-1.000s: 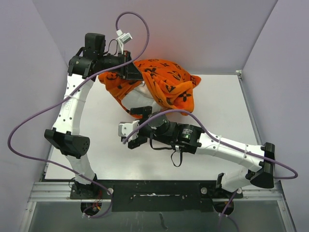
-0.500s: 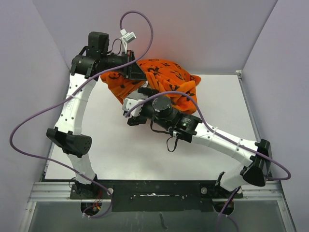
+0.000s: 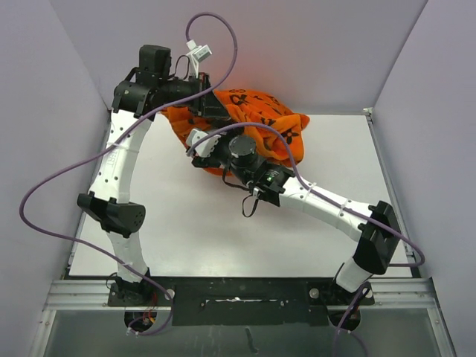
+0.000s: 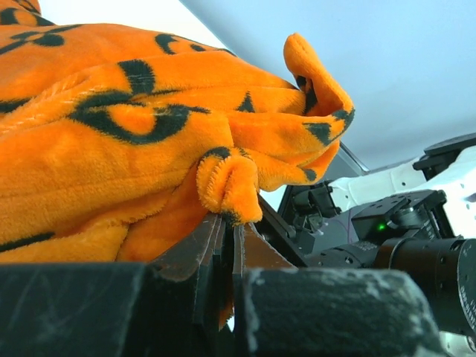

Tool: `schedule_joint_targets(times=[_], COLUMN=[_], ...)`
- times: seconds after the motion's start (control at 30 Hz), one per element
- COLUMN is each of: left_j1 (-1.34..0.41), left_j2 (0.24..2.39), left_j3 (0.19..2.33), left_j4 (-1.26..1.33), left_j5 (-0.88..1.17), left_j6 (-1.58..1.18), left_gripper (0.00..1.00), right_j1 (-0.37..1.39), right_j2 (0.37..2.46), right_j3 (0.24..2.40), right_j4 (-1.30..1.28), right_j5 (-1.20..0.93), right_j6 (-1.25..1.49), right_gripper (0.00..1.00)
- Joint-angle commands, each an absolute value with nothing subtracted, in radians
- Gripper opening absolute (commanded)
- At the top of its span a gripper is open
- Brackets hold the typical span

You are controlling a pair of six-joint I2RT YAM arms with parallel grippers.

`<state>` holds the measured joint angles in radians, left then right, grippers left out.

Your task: Remove the pillowcase from the pillow

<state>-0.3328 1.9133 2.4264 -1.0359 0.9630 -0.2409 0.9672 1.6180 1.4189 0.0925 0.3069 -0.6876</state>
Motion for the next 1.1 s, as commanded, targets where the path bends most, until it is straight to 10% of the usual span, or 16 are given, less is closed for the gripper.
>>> schedule_joint_targets(times=[0.0, 0.17, 0.33, 0.5, 1.07], left_j1=[-0.342, -0.240, -0.131, -0.125, -0.403], left_j2=[1.892, 1.898, 1.826, 1.588, 1.237], left_j3=[2.515, 2.589, 2.513, 2.165, 1.516], left_j4=[-0.971, -0.867, -0.789, -0.774, -0.397], left_j5=[1.060, 1.077, 1.092, 1.093, 0.556], left_j6=[-0.276, -0.359, -0.335, -0.035, 0.529], left_gripper=[0.00, 0.00, 0.38, 0.54, 0.68], right_j1=[0.855, 0.811, 0.767, 0.716, 0.792], right_j2=[1.636, 1.570, 1.511, 1.497, 1.525], right_j3=[1.426, 1.271, 1.254, 1.336, 1.521], right_j4=[0.043, 0.135, 0.161, 0.113, 0.066], right_j5=[0.230, 0.156, 0.067, -0.007, 0.020], right_j6=[-0.508, -0.344, -0.197, -0.099, -0.013], right_gripper=[0.69, 0.01, 0.00, 0.00, 0.00])
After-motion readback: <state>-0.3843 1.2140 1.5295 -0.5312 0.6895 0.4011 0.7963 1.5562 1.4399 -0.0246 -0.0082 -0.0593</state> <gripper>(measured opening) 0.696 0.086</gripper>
